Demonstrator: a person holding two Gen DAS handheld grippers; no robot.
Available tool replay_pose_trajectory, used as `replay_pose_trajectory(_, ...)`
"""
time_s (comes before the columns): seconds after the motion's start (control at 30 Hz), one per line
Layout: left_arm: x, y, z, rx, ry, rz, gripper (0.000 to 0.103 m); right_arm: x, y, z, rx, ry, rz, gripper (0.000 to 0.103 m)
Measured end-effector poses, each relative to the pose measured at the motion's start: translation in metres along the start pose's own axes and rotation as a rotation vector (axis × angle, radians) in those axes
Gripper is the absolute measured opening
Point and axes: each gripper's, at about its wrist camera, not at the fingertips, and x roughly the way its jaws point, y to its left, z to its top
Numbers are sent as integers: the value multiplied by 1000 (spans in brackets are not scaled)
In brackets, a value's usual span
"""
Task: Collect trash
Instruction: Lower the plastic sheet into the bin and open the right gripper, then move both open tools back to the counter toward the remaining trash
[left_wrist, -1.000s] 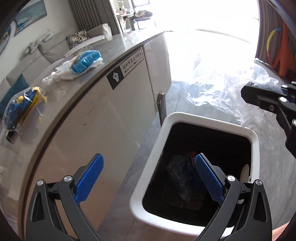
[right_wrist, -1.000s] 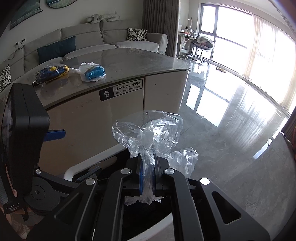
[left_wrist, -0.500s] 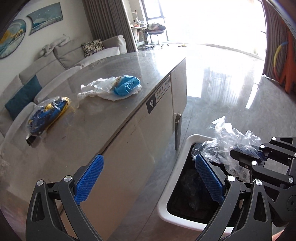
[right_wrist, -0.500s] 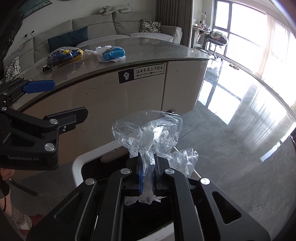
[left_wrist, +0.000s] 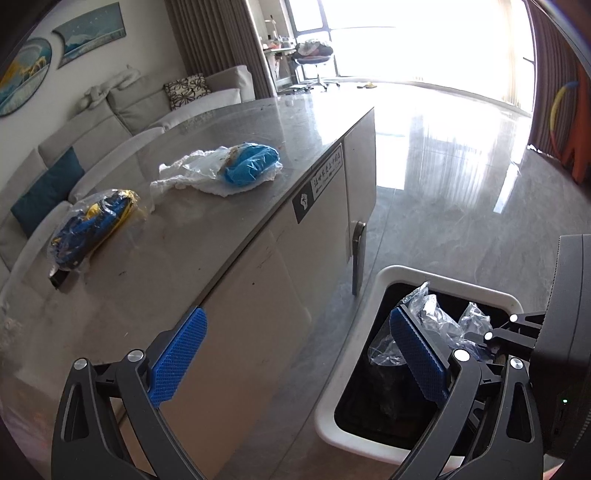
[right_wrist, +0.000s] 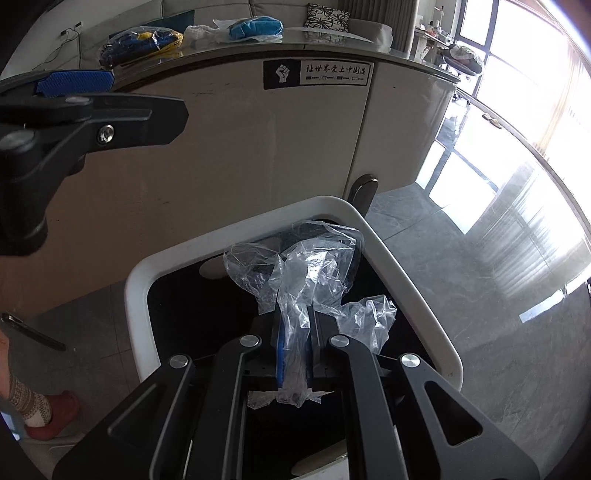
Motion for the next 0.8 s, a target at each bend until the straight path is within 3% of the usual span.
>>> replay_pose_trajectory(0.07, 2, 0, -1, 0, 4, -6, 99, 2, -1, -1, 1, 6, 2, 30)
replay_pose_trajectory(0.1, 3, 0, -1, -3, 3, -6, 99, 3, -2, -1, 8, 12, 17, 76)
replay_pose_trajectory(0.13, 3, 0, -2, 0, 3, -4, 99, 1, -3, -1, 12, -6, 3, 96)
replay_pose_trajectory(0.2, 4, 1, -1, 3, 4, 1, 99, -4, -2, -1, -6, -39, -45, 98)
replay_pose_trajectory(0.6, -12, 11, 3, -11, -16, 16, 99, -29, -30, 16, 62, -115, -51, 98)
replay_pose_trajectory(0.8, -39, 30, 9, -37, -70, 37, 99, -68, -24, 41, 64, -259, -57, 98)
